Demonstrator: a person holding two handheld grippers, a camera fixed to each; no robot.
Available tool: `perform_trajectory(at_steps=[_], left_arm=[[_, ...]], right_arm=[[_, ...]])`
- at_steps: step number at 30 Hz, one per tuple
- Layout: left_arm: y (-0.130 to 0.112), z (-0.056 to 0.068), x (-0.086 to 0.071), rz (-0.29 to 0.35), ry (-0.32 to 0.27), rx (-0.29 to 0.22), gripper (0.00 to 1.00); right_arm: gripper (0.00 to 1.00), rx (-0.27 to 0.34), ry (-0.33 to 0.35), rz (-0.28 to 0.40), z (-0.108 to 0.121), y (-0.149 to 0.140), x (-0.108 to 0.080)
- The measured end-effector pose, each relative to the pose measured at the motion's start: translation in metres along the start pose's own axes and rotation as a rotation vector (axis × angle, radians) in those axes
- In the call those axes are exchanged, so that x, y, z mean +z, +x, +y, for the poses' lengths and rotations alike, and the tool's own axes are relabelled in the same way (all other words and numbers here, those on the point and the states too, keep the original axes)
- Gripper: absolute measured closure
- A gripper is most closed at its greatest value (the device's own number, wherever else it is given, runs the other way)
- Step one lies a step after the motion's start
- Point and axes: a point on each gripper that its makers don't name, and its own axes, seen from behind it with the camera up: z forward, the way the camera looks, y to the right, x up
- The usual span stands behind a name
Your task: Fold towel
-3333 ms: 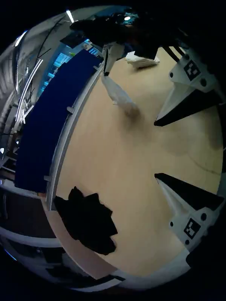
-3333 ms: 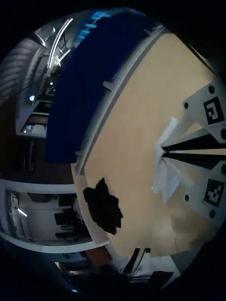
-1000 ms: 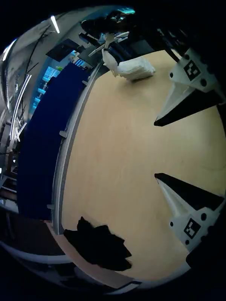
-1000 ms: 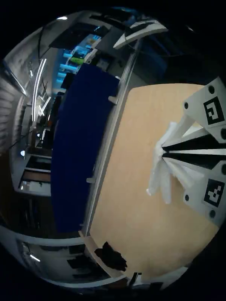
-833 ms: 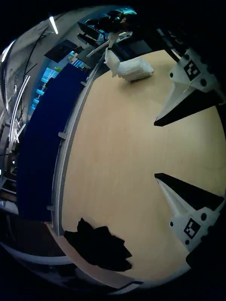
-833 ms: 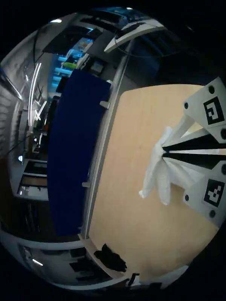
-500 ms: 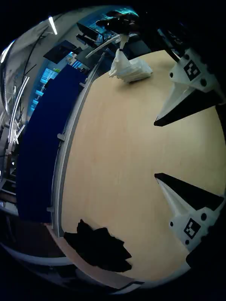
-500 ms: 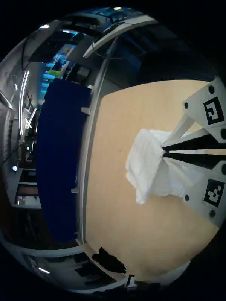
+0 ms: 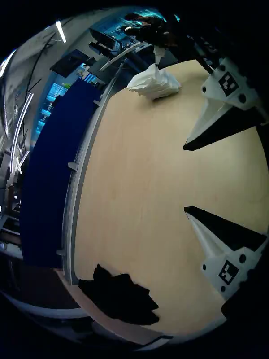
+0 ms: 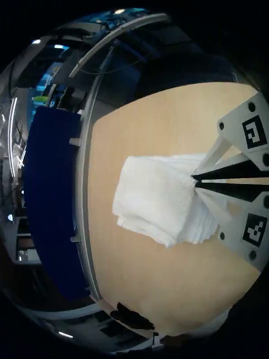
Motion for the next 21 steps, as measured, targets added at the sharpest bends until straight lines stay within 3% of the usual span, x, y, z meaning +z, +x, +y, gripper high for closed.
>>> perform_trajectory(at_steps=[11, 21], left_arm=[[-0.001, -0.001, -0.001, -0.006, 0.010, 0.007, 0.08], [-0.002, 0.000, -0.002, -0.009, 0.009, 0.010, 0.07]], right_arm=[[0.97, 0.095, -0.036, -0.048, 0.012, -0.035, 0.033], [0.96, 0.107, -0.057, -0.052, 0.016, -0.039, 0.041]])
